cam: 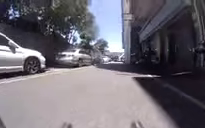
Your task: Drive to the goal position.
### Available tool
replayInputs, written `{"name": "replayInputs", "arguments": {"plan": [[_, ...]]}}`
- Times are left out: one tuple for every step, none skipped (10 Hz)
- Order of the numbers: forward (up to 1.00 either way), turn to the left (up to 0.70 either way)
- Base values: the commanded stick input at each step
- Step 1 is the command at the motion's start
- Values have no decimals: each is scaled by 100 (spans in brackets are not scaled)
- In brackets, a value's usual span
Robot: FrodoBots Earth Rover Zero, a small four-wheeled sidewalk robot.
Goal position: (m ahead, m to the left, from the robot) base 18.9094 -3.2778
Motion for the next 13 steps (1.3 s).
{"name": "replayInputs", "arguments": {"plan": [[0, 0], [0, 0], [0, 0], [0, 0], [0, 0], [0, 0], [0, -29], [0, -45], [0, -45], [0, -45], [0, -45], [0, -45], [0, -45]]}}
